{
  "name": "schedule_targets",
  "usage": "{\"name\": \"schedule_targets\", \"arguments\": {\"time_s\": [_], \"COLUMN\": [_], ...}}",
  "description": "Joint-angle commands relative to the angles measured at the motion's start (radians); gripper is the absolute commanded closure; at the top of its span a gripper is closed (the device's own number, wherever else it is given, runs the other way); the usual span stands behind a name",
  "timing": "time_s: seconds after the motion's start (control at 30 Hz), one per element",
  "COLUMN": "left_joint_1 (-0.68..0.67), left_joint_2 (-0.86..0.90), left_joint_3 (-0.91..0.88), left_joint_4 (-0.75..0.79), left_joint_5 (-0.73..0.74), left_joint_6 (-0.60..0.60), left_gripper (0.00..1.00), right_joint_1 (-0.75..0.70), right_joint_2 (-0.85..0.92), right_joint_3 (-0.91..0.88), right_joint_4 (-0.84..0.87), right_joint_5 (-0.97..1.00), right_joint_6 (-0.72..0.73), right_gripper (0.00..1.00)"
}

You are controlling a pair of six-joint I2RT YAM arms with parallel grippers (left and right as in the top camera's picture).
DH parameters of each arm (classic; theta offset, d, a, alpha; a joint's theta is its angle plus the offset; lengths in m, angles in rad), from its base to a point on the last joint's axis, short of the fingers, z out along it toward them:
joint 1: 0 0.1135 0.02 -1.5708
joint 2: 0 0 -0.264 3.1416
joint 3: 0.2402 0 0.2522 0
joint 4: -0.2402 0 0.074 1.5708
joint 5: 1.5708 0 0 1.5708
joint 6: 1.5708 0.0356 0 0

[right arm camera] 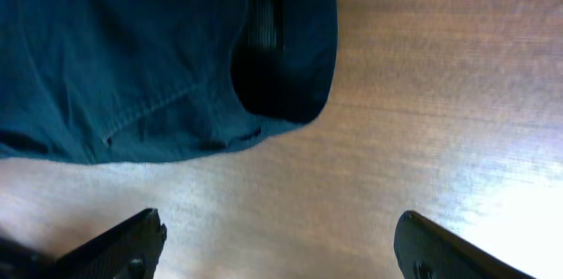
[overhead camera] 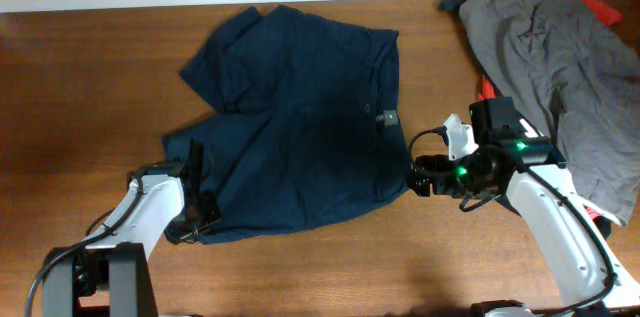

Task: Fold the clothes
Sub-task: 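Move both grippers to the bottom corners of the shorts and grasp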

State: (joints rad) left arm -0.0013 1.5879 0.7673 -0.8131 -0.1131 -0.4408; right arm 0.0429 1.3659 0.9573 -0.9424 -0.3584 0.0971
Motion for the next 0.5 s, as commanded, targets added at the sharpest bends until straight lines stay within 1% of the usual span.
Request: {"name": "schedule_targets", "arguments": {"time_s": [0.0,0.07,0.23,0.4,0.47], "left_joint_1": [0.002,0.002,0.002,0.002,0.002], "left_joint_2": [0.053,0.053,0.053,0.053,0.053], "left_joint_3": [-0.039,-0.039,-0.039,-0.039,-0.039], "left_joint_4": [0.000,0.001,0.010,0.010,0.011], "left_joint_5": [0.058,0.058,0.058,0.058,0.058], "left_joint_6": [0.009,0.009,0.009,0.009,0.009], "left_gripper": [0.99,1.00,0.99,0.99,0.99], "right_joint_1": [0.003,0.005,0.067,0.111,0.120], "right_joint_2": [0.052,0.099,0.206,0.266,0.274], "right_joint_3": [-0.006,-0.006,-0.006,-0.006,-0.006], "right_joint_4": [0.019,0.042,0.120,0.187,0.206], "right_joint_5": [-0.034,-0.058,-0.060,-0.033,0.045], "right_joint_6": [-0.004,-0.004,-0.004,-0.042,-0.041], "right_gripper": [0.12,0.12,0.14,0.21,0.26]}}
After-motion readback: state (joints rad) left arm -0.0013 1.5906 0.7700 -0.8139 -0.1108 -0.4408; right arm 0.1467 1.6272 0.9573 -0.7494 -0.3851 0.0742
